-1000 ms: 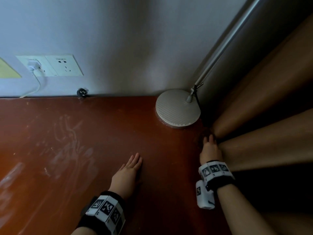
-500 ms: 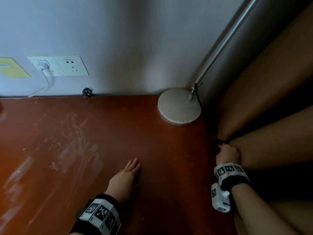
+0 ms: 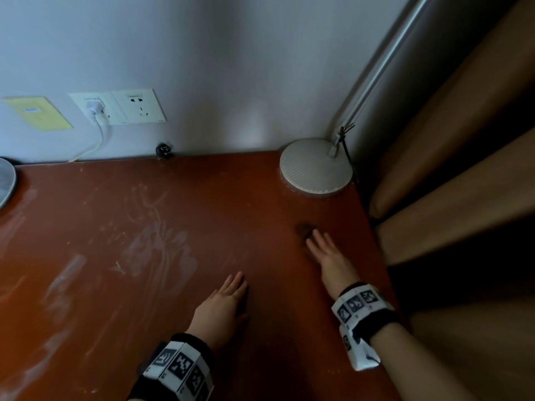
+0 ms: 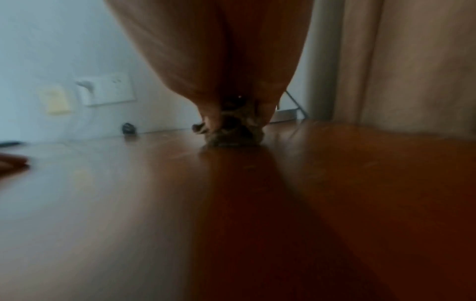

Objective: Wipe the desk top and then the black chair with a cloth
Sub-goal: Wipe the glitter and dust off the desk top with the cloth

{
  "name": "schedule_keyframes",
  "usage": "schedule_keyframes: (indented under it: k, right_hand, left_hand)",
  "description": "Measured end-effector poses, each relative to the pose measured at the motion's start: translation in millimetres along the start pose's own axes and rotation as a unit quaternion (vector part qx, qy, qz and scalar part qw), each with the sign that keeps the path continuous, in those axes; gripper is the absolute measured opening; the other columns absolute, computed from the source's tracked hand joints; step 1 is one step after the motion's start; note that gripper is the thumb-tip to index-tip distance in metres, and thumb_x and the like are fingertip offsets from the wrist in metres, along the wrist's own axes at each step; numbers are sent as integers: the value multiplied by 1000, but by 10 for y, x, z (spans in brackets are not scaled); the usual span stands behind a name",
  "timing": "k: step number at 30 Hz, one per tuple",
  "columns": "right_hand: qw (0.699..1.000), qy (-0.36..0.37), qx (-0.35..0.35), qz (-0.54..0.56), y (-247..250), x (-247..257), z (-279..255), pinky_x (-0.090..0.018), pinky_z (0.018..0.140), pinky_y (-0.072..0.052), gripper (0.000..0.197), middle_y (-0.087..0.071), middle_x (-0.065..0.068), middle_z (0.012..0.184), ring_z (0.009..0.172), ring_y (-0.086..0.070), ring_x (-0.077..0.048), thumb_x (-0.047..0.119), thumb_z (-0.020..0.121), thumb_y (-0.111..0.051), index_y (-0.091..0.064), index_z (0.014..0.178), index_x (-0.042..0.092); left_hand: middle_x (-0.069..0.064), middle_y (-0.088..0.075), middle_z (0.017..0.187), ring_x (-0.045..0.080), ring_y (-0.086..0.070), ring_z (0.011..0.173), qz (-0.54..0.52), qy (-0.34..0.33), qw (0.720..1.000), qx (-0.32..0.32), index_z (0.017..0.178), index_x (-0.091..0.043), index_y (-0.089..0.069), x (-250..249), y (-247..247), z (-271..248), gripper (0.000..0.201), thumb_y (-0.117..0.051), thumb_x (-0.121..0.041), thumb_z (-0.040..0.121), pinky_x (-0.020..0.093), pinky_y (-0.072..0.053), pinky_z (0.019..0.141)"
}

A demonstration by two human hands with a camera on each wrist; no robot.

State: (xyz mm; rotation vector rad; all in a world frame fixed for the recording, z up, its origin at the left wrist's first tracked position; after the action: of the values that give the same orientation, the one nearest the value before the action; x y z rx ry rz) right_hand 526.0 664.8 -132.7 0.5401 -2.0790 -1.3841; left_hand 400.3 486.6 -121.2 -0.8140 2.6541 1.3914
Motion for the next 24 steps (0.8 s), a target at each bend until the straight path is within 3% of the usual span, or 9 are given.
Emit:
schedule_keyframes:
  k: [3,6,8,11,13,16,18,22,24]
  right_hand:
    - [984,-156,-89,-13,304,-740,-94,-33,117,-18,59,-7,-8,157,144,-10,-25,-8,93,-29,-22,148,13]
    - [971,-204,-98,84,388,-968,-159,-34,109,-32,39,-32,-11,150,133,-35,-28,5,96,-45,-48,135,6]
    - [971,-166,-118,122,441,-786,-108,-32,107,-33,43,-39,-11,146,128,-43,-27,2,92,-51,-48,135,8]
    - [985,-98,-122,69,366,-244,-102,-32,107,-35,57,-37,-5,147,130,-41,-23,-5,92,-39,-38,142,22]
    - [992,-21,-112,50,164,289,-278,-31,106,-37,51,-40,-4,145,132,-39,-22,-5,91,-32,-51,133,18]
    - [994,101,-29,3,-335,1067,-812,-20,68,-56,21,-71,4,105,97,-68,-15,14,71,-62,-77,82,24]
    - [986,163,-11,-26,-522,1313,-1103,-17,58,-56,37,-72,9,101,92,-69,-10,21,43,-89,-77,77,27]
    - [993,81,-85,-16,-306,749,-1176,-22,89,-51,51,-49,3,133,121,-54,-16,-14,66,-62,-70,109,12]
    - [995,-27,-92,36,-204,176,-1230,-20,107,-31,50,-30,-2,147,136,-36,-18,-13,84,-50,-55,129,9]
  left_hand:
    - [-7,16,157,12,8,145,-3,1,1000,-3,151,-26,2,50,-49,-67,69,-43,-34,99,31,-10,118]
    - [-8,17,157,11,9,145,-5,0,1000,-14,151,-27,2,79,-81,-112,70,-43,-34,99,30,-11,118]
    - [-8,17,157,11,9,145,-9,-2,1000,-23,151,-28,2,66,-93,-118,70,-44,-34,99,29,-13,118]
    - [-8,21,155,12,12,145,-13,-14,999,-40,150,-33,6,9,-113,-140,76,-48,-36,97,31,-11,118]
    - [-8,28,152,15,16,144,1,-23,999,-47,148,-35,12,-16,-154,-166,86,-53,-41,93,34,-5,118]
    - [-10,34,145,15,20,142,7,-23,999,-47,146,-29,20,-15,-215,-221,101,-60,-45,87,35,-1,118]
    - [-11,34,142,11,22,140,6,-30,998,-51,145,-24,23,-6,-234,-275,105,-61,-45,86,33,0,118]
    - [-10,28,150,7,25,136,17,-46,998,-31,147,-22,19,37,-342,-393,106,-63,-45,84,33,0,117]
    - [-6,26,153,12,21,142,31,-48,998,-16,149,-23,16,69,-432,-459,101,-61,-44,86,33,0,117]
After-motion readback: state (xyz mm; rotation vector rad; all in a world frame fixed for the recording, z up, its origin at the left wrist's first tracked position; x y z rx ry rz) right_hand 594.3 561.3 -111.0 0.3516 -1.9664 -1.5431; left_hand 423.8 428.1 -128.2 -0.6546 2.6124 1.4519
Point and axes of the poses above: each hand's wrist, its own z-axis towards the middle knuckle, its own y-axis out of the back of the hand, x = y × z, the point moved 9 cm from there along z, towards the middle knuckle
